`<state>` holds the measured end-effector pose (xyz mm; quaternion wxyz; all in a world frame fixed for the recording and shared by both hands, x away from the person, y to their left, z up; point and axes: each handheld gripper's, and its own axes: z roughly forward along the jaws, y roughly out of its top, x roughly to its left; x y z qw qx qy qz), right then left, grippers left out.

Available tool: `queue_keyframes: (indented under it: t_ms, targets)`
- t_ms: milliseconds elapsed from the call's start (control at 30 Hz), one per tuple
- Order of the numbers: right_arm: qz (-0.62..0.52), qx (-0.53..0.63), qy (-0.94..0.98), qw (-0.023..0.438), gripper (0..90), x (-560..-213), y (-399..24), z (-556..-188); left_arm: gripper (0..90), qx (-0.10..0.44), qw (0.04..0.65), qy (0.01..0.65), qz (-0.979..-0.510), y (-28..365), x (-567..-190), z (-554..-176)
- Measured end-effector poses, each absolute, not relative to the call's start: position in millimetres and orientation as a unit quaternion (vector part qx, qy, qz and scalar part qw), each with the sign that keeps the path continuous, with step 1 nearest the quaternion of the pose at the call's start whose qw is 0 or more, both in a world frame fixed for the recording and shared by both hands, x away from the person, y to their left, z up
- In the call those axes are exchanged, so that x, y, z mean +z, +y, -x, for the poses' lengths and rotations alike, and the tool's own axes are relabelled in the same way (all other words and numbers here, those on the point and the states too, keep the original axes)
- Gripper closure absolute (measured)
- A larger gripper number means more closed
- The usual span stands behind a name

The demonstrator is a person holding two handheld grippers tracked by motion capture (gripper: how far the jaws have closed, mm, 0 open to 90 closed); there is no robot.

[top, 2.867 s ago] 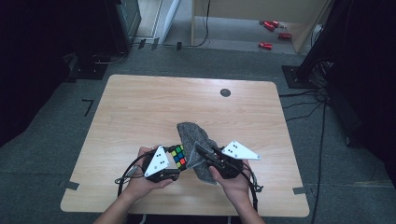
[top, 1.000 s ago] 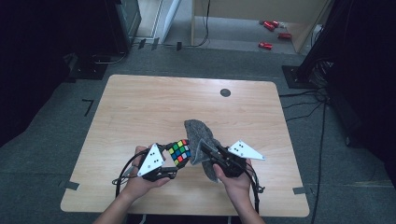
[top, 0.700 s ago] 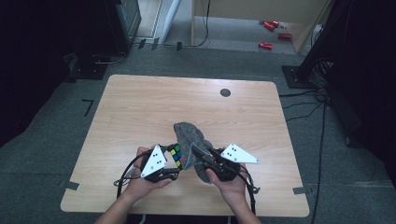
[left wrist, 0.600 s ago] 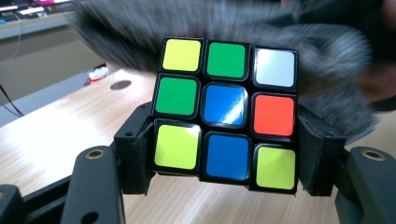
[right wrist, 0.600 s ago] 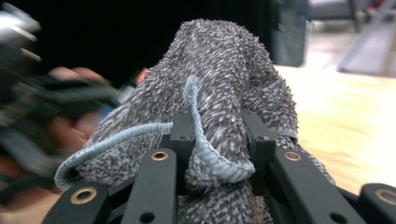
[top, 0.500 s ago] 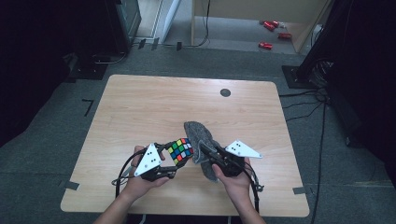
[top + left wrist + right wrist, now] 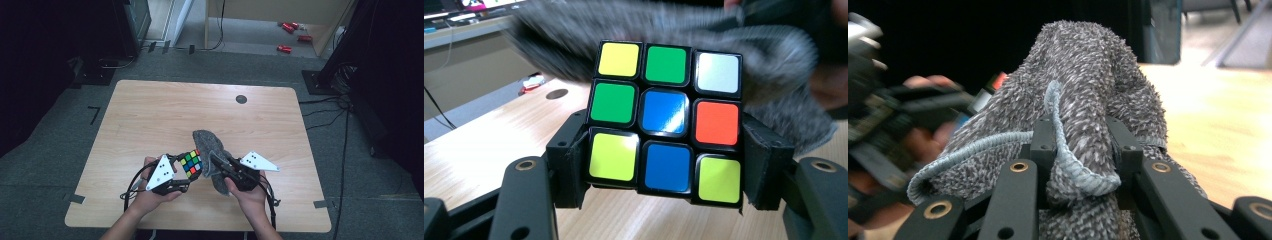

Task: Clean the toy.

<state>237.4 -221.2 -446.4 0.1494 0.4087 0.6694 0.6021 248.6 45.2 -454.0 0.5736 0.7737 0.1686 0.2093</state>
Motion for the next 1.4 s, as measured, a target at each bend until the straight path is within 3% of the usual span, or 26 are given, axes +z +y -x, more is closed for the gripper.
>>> queue_keyframes:
  t_ms: [100,200,333,467,533,733,967,1100,1167,1400]
  targets:
    - [-0.422,0.597,0.667,0.145,71.5,-447.1,-227.2,-240.5,35.0,0.215,0.582,0.174,-0.764,47.2,-453.4,-249.4]
    - [-0.417,0.641,0.637,0.099,71.5,-436.6,-228.9,-236.9,35.0,0.22,0.568,0.176,-0.773,46.2,-460.1,-251.7]
    - [-0.369,0.636,0.667,0.118,71.1,-427.9,-210.8,-226.7,35.0,0.22,0.561,0.165,-0.78,39.0,-462.5,-247.6]
    - [-0.385,0.632,0.663,0.117,71.0,-437.9,-213.1,-231.7,35.0,0.219,0.563,0.166,-0.779,42.2,-459.8,-247.1]
    - [-0.4,0.605,0.675,0.138,71.0,-444.0,-217.2,-236.9,35.0,0.219,0.568,0.172,-0.775,45.0,-458.2,-248.9]
    - [-0.438,0.593,0.664,0.126,71.1,-453.5,-234.8,-247.1,35.0,0.22,0.58,0.18,-0.763,51.6,-456.1,-252.9]
    - [-0.371,0.647,0.657,0.112,70.7,-432.9,-221.4,-232.3,35.0,0.212,0.572,0.162,-0.776,44.2,-459.5,-249.2]
    - [-0.372,0.636,0.666,0.113,70.4,-439.5,-216.3,-234.7,35.0,0.215,0.574,0.167,-0.773,47.9,-457.5,-249.3]
    - [-0.399,0.607,0.674,0.135,70.8,-447.0,-223.2,-241.0,35.0,0.202,0.591,0.182,-0.759,53.9,-454.6,-253.1]
    - [-0.374,0.646,0.66,0.086,70.3,-463.8,-227.8,-248.8,35.0,0.166,0.622,0.199,-0.739,61.9,-452.4,-258.1]
